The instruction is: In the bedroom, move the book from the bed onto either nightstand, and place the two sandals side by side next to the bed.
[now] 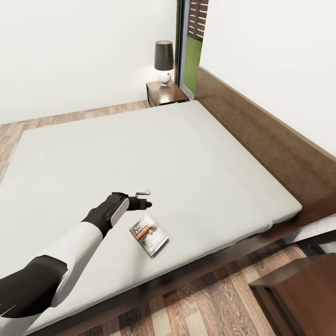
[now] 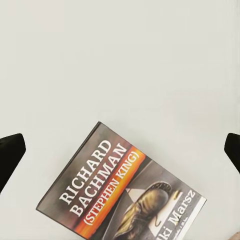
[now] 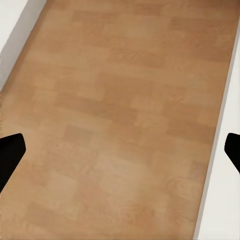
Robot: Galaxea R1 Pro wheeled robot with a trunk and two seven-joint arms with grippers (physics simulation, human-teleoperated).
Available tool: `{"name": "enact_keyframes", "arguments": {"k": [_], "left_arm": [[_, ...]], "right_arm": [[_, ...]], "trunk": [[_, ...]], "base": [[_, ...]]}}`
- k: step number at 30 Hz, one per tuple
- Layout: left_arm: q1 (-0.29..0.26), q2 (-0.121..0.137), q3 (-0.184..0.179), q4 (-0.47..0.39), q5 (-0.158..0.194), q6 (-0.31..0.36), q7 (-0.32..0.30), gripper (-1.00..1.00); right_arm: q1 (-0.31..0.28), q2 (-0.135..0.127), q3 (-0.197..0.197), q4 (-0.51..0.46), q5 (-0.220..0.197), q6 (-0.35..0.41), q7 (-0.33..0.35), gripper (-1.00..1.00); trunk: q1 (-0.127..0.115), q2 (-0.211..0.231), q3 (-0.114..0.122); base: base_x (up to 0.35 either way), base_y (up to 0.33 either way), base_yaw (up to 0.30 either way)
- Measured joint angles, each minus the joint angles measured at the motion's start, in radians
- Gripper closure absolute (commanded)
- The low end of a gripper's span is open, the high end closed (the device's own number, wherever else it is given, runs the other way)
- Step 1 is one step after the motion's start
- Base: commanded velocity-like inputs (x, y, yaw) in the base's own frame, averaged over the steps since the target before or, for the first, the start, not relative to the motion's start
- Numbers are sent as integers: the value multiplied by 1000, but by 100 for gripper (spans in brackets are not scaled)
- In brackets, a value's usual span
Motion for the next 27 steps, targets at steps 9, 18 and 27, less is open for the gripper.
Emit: {"name": "enact_keyframes", "arguments": {"k": [9,18,27], "left_arm": [[0,0,0,0,0,0,0,-100],[0,0,0,-2,0,0,1,-100],[0,-1,0,-5,0,0,1,-100]], "right_arm": [[15,-1,-2,-1,-2,-1,-3,-100],[20,0,-1,-1,-1,0,-4,-100],[21,0,-1,0,0,2,-3,-100]], "trunk": [[0,0,0],[0,0,-6],[0,0,-20]], "base": [[0,0,0],[0,0,0],[0,0,0]]}}
